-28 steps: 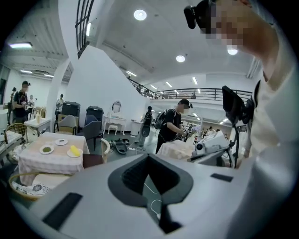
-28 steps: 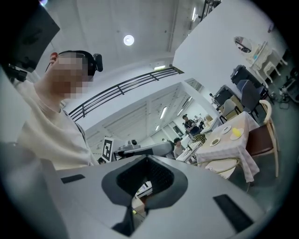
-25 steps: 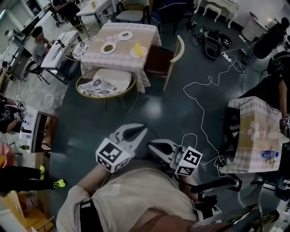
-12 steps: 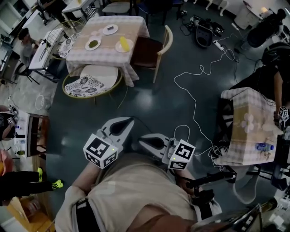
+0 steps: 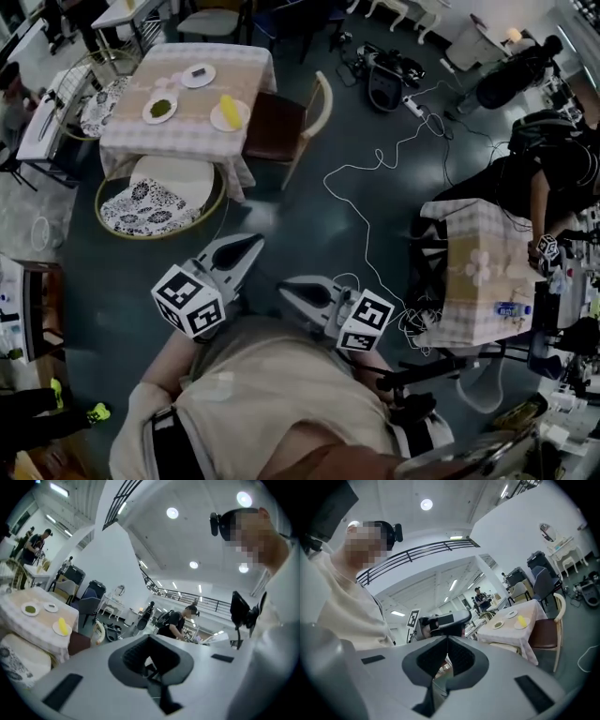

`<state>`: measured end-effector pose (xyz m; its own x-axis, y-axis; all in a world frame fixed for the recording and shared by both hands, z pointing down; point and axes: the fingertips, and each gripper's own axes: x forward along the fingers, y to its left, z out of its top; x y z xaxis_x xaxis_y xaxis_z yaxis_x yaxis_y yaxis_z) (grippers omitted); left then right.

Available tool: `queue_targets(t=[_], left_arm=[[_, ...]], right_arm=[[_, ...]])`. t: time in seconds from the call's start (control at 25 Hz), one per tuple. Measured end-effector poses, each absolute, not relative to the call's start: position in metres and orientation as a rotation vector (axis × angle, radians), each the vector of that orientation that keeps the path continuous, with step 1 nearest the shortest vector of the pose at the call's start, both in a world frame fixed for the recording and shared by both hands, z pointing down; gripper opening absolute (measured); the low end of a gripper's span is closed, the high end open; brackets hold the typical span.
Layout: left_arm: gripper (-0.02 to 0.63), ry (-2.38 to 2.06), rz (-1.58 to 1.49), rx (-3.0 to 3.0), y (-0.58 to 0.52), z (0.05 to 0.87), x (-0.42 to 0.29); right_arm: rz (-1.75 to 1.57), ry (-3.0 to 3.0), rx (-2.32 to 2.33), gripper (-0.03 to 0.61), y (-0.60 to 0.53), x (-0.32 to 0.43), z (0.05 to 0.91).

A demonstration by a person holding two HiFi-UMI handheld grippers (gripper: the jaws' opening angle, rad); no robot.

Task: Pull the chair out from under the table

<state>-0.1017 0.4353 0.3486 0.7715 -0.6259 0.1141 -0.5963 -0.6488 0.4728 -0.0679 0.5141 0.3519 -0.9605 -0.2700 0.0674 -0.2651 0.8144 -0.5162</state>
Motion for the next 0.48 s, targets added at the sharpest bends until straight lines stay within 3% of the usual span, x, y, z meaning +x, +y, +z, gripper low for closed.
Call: queue_targets(t=[0.48], left_arm=[[0.006,-0.949,-0.068,2.473,0.376,0.362,-0.177]], right_arm=[[-0.711,3.200,-0.479,0.012,0.460,-0.150,0.354]])
